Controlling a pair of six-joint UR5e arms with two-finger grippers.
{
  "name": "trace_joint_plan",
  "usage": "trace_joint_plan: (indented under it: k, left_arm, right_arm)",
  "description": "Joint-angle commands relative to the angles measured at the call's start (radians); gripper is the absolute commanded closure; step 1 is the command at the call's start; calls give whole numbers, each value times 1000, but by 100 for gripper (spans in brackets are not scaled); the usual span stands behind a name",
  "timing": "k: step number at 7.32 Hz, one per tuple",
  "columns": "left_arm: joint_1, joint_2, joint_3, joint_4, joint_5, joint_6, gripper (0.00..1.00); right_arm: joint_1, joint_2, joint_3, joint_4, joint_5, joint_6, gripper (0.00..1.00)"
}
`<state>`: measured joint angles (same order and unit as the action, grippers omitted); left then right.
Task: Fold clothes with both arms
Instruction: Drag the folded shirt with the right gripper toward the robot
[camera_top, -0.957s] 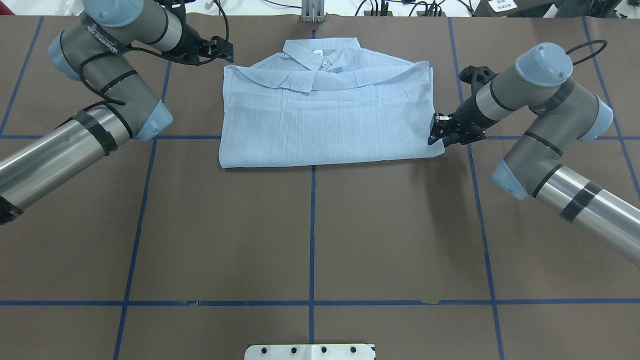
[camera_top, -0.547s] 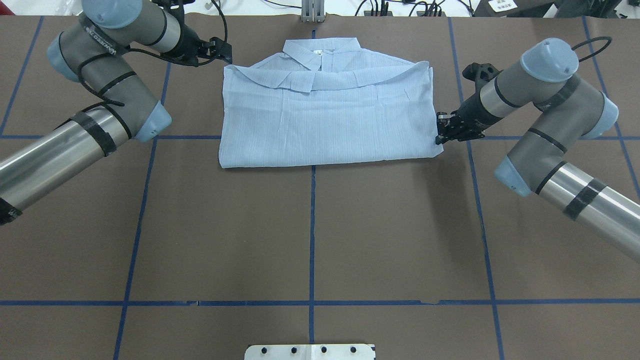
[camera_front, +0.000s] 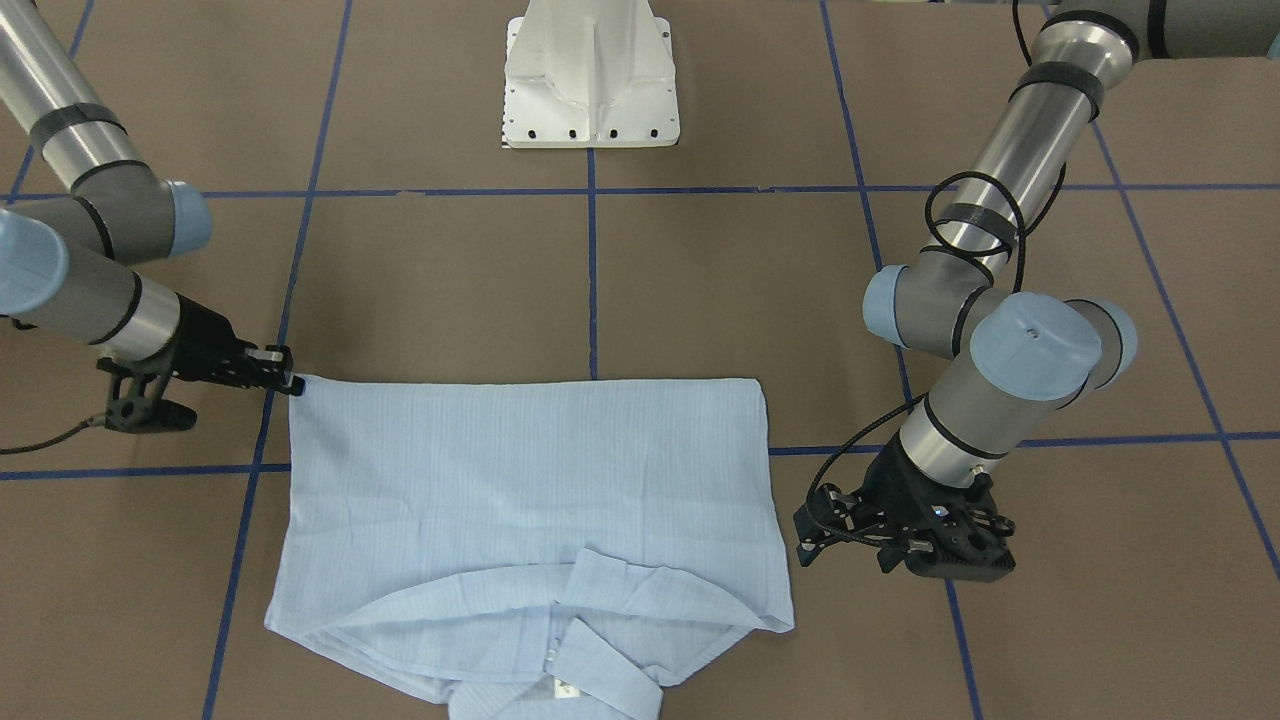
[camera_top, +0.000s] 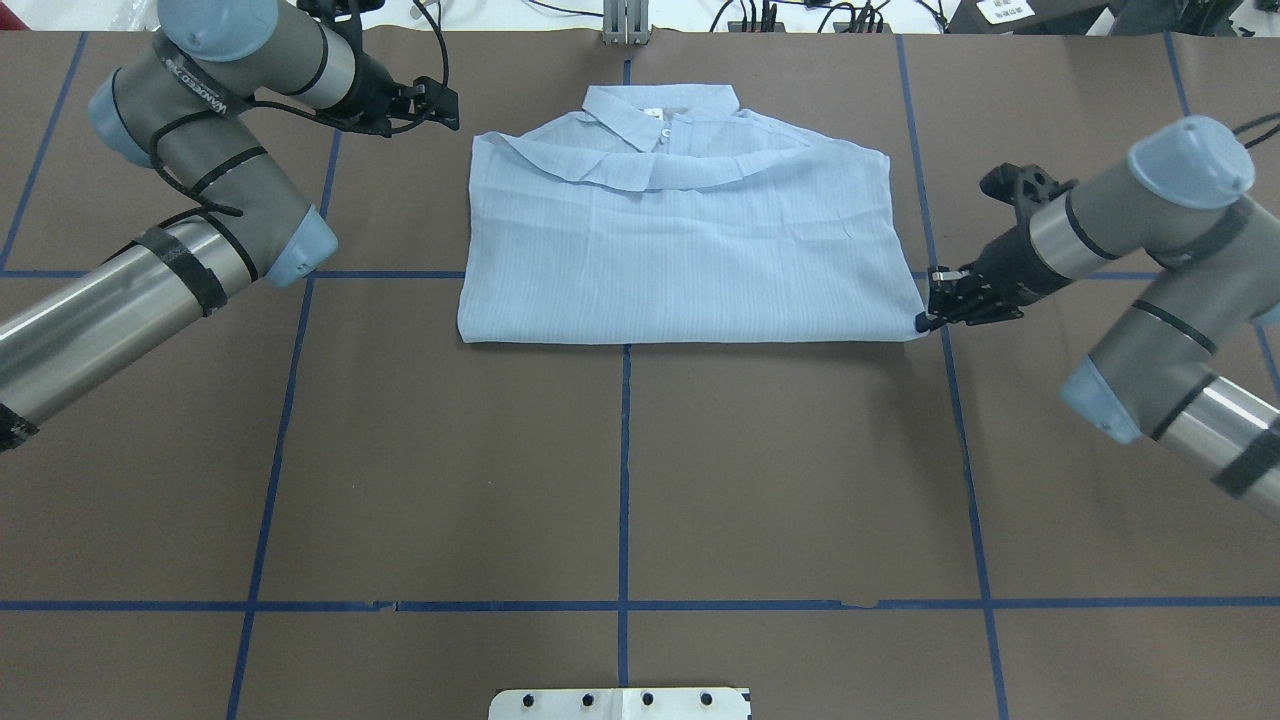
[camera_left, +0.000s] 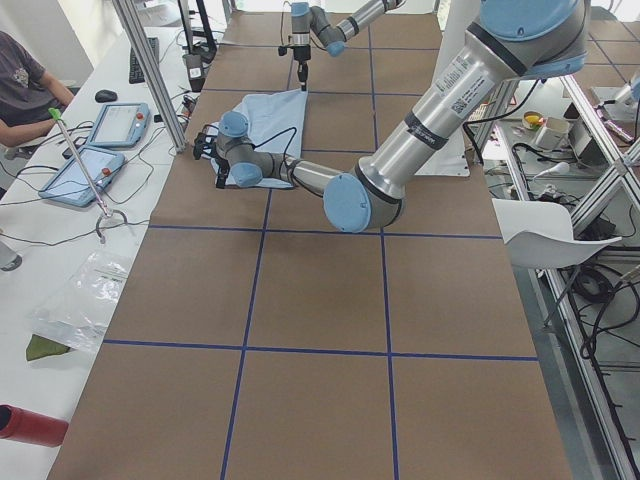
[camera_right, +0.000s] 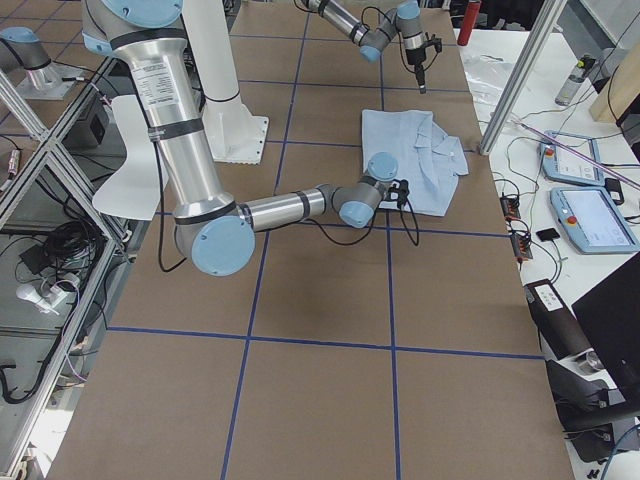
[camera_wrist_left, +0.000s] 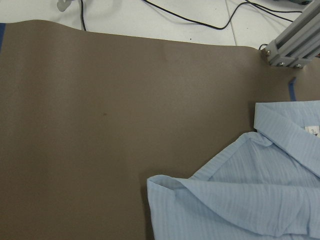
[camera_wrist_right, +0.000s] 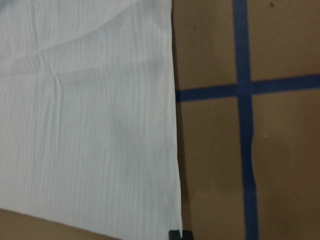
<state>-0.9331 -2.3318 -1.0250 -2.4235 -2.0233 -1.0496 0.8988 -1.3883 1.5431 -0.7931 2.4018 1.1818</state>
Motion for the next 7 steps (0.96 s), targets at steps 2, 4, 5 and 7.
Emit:
trace_joint_plan:
  k: [2, 4, 5, 7]
  left_arm:
    - [0, 31, -43, -2, 2, -15, 1]
    - [4, 64, -93, -2, 0, -29, 1]
    - [4, 68, -96, -2, 2, -36, 1]
    - [4, 68, -98, -3, 0, -36, 1]
  right_arm:
    - [-84, -372, 370, 25, 72, 9, 100]
    - [-296, -455, 513, 25, 86, 12, 100]
    - [-416, -456, 540, 25, 85, 25, 100]
    - [-547, -449, 551, 40, 83, 45, 100]
